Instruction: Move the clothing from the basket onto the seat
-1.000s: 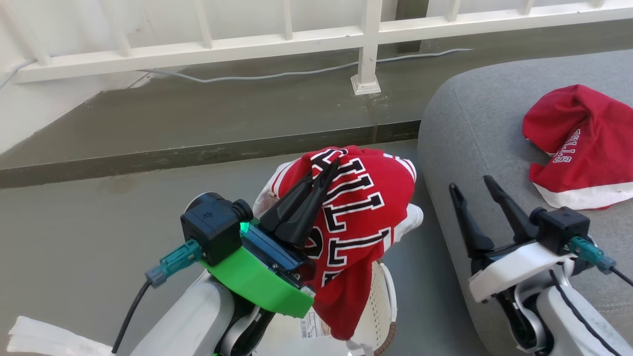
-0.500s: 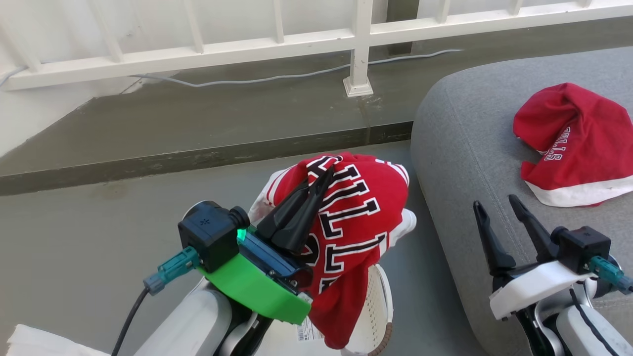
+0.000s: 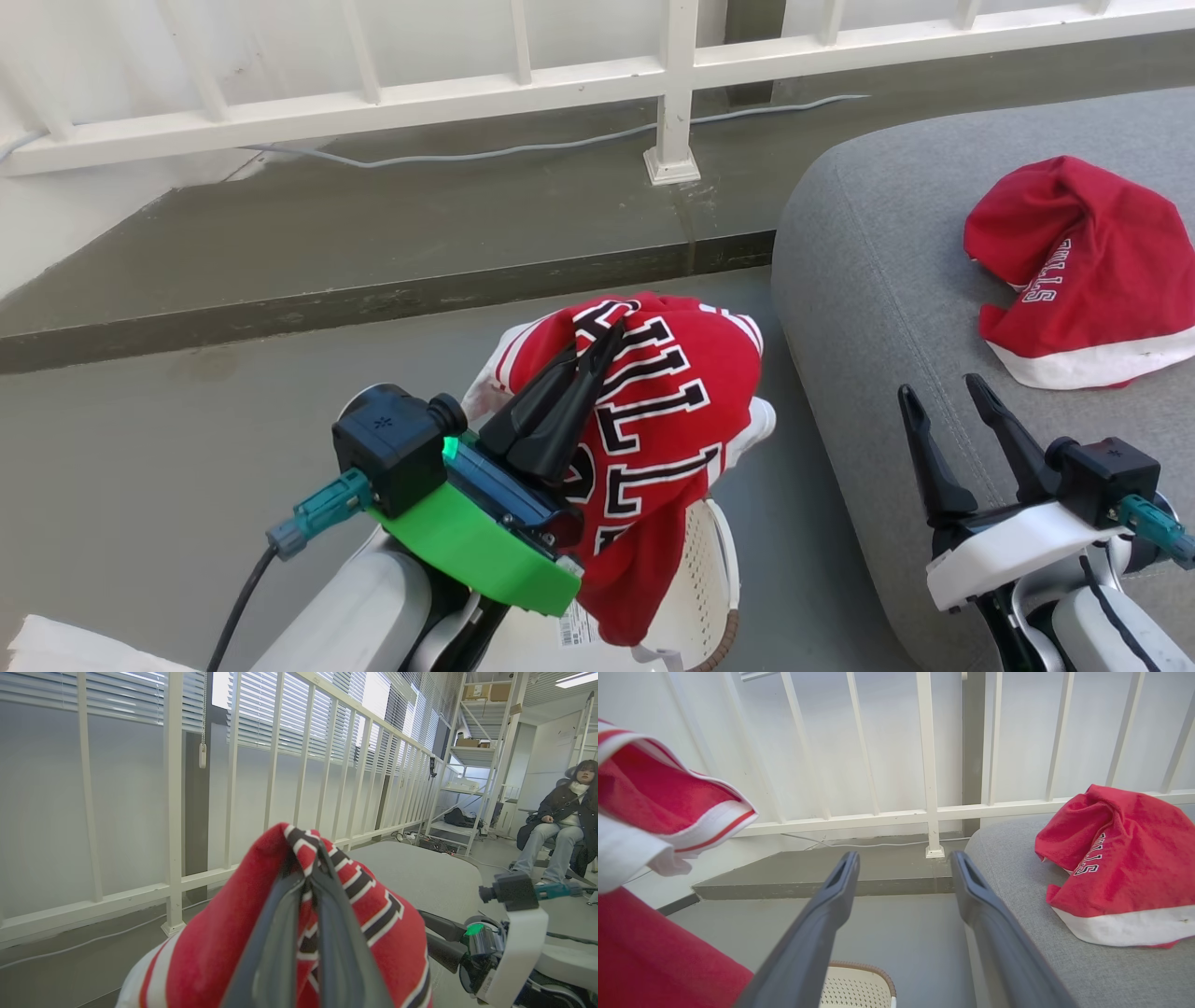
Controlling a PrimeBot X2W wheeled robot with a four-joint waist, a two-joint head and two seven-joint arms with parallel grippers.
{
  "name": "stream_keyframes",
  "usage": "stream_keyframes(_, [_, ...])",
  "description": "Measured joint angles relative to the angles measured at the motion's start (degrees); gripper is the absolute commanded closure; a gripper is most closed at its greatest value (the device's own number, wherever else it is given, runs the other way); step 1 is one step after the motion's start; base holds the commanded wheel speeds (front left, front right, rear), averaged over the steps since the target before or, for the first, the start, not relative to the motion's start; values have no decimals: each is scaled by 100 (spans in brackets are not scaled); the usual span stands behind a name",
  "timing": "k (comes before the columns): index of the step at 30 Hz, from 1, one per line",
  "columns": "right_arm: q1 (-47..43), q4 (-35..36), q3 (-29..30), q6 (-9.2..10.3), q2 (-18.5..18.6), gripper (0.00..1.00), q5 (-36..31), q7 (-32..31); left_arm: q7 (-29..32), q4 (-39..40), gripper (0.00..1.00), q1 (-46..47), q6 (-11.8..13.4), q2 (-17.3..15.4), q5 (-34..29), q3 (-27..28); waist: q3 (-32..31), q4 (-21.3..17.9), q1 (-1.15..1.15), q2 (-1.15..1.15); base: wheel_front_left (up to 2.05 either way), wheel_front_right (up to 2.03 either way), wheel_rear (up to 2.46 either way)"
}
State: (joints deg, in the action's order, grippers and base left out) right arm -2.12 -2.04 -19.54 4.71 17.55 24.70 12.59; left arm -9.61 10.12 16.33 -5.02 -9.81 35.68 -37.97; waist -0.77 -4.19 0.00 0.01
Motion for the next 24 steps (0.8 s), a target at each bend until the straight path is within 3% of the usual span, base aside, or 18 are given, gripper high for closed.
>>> stream_keyframes(11, [-81, 278, -216, -32, -76, 0, -2, 1, 7, 8, 100, -13, 8, -5, 0, 9, -15, -5, 0, 0, 0, 0, 0])
stream_keyframes(24, [-165, 1067, -1173, -526, -148, 0, -103, -287, 7, -47, 100, -13, 49, -9, 0, 59, -22, 0, 0, 0, 0, 0, 0])
